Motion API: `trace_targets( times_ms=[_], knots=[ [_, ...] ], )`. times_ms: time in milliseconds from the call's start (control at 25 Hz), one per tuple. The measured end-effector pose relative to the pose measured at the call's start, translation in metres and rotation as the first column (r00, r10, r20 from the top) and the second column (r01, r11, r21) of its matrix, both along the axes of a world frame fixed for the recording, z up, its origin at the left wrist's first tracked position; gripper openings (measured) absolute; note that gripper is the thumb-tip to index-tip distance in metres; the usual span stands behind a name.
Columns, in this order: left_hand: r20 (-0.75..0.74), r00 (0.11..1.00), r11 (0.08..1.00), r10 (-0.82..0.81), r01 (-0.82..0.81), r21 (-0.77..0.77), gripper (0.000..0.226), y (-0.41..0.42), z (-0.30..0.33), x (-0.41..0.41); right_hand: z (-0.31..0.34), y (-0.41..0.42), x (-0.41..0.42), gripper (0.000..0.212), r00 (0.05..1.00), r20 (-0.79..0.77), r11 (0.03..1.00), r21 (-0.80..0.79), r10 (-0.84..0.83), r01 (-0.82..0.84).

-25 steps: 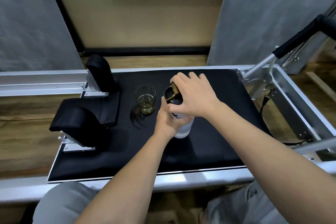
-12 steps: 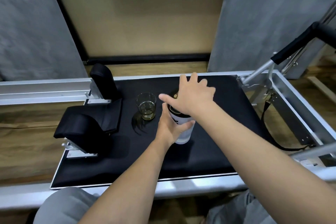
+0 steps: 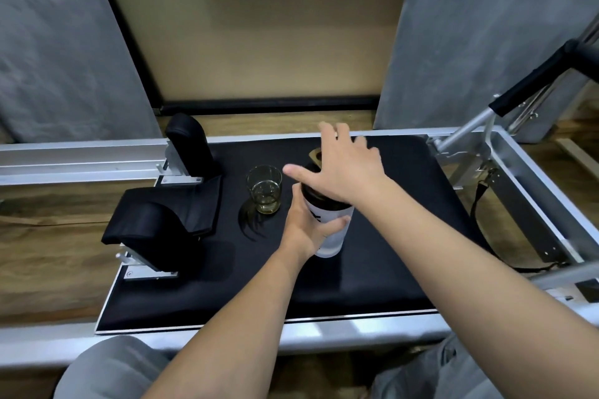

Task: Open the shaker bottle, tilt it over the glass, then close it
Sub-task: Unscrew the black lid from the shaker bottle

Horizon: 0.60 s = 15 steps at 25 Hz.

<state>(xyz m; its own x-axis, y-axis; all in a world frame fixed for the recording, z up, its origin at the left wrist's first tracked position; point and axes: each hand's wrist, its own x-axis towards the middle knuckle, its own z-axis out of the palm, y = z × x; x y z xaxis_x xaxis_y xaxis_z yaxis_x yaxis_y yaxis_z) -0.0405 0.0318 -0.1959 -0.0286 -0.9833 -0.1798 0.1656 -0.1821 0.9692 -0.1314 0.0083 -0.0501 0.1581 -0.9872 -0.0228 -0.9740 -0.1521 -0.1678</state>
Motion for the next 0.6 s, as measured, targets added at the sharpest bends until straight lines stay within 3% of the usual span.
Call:
trace_targets(
  times_ms=[40,80,120,160,200,240,280,320,400,480,520,600],
  knots=[
    [-0.066,0.998,0.998,0.004,0.0,0.056,0.1,-0.001,0.004,-0.002,0.0,0.002,0.007,0.107,0.991,-0.093,0.995,0.011,-0.099,0.101],
    [-0.19,0.981,0.993,0.032,-0.01,0.118,0.087,-0.001,0.01,-0.003,-0.002,0.003,0.014,0.11,0.972,-0.187,0.988,0.034,-0.144,0.153],
    [-0.349,0.932,0.981,0.098,-0.032,0.19,0.057,-0.001,0.014,-0.002,-0.007,0.005,0.019,0.106,0.958,-0.249,0.987,0.038,-0.143,0.157],
    [-0.462,0.873,0.96,0.158,-0.025,0.28,0.031,0.0,0.02,-0.003,-0.01,0.006,0.02,0.097,0.959,-0.264,0.994,0.017,-0.099,0.108],
    [-0.504,0.845,0.949,0.182,-0.016,0.315,0.021,0.0,0.021,-0.002,-0.013,0.005,0.017,0.084,0.969,-0.246,1.0,-0.015,-0.007,0.003],
    [-0.48,0.865,0.963,0.148,-0.015,0.268,0.018,0.001,0.019,0.001,-0.015,0.004,0.01,0.071,0.968,-0.215,0.989,-0.04,0.13,-0.142],
    [-0.354,0.931,0.987,0.091,-0.037,0.155,0.027,0.002,0.015,0.003,-0.016,0.003,0.001,0.059,0.941,-0.191,0.954,-0.051,0.281,-0.295],
    [-0.138,0.99,0.998,0.042,-0.036,0.042,0.046,0.002,0.014,0.004,-0.016,0.002,-0.009,0.05,0.903,-0.17,0.911,-0.052,0.395,-0.408],
    [0.186,0.983,1.0,0.005,0.0,-0.029,0.073,0.004,0.006,0.002,-0.016,0.001,-0.02,0.05,0.885,-0.062,0.883,-0.066,0.462,-0.465],
    [0.241,0.97,0.997,-0.015,0.033,-0.071,0.079,0.002,0.006,0.002,-0.015,0.001,-0.015,0.066,0.934,0.071,0.936,-0.071,0.349,-0.344],
    [0.087,0.995,0.998,-0.041,0.045,-0.046,0.075,0.002,0.012,0.001,-0.016,0.003,-0.008,0.077,0.972,0.081,0.974,-0.071,0.221,-0.215],
    [-0.251,0.968,0.996,0.023,-0.002,0.084,0.044,0.002,0.025,-0.003,-0.014,0.009,0.01,0.088,0.996,-0.058,0.998,-0.035,-0.061,0.059]
  ],
)
